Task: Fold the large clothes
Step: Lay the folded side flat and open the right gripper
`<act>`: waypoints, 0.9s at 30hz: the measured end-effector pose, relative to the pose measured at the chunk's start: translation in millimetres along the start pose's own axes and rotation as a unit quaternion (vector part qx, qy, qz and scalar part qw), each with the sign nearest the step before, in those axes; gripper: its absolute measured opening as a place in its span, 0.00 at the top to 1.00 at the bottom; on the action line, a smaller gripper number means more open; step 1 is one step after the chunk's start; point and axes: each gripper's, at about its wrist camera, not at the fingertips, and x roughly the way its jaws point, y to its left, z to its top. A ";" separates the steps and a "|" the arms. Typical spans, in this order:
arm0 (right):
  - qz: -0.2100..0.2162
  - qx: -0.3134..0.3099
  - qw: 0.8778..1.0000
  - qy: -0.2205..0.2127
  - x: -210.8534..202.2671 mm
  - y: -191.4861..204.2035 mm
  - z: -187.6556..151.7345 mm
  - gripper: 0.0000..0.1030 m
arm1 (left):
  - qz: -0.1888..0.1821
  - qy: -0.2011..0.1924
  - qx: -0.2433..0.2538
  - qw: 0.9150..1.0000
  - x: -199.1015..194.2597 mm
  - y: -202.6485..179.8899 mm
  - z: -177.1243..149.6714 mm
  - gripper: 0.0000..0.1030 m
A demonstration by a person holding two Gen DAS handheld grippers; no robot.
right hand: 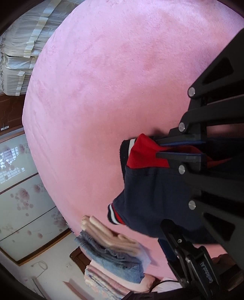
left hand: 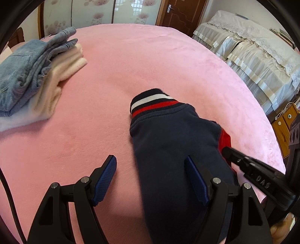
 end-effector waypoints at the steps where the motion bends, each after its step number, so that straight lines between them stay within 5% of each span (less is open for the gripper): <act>1: -0.006 0.000 1.000 -0.002 -6.8 -1.1 0.0 0.82 | 0.000 -0.001 0.002 1.000 -4.5 1.3 0.5 0.28; 7: 0.015 -0.038 0.998 -0.048 -57.8 19.6 -8.5 0.80 | -0.012 -0.012 0.007 1.000 -42.9 1.8 -10.2 0.28; 12: 0.046 -0.100 0.994 -0.027 -61.4 50.9 -32.8 0.80 | -0.035 0.001 0.012 0.999 -47.3 -4.3 -31.2 0.28; 20: -0.012 -0.094 0.995 -0.008 -45.7 25.1 -53.7 0.80 | -0.045 0.038 0.012 0.998 -28.1 -2.4 -59.2 0.28; 27: -0.007 -0.086 0.996 -0.005 -52.0 18.8 -56.6 0.80 | -0.053 0.039 -0.006 0.998 -26.9 4.9 -60.7 0.28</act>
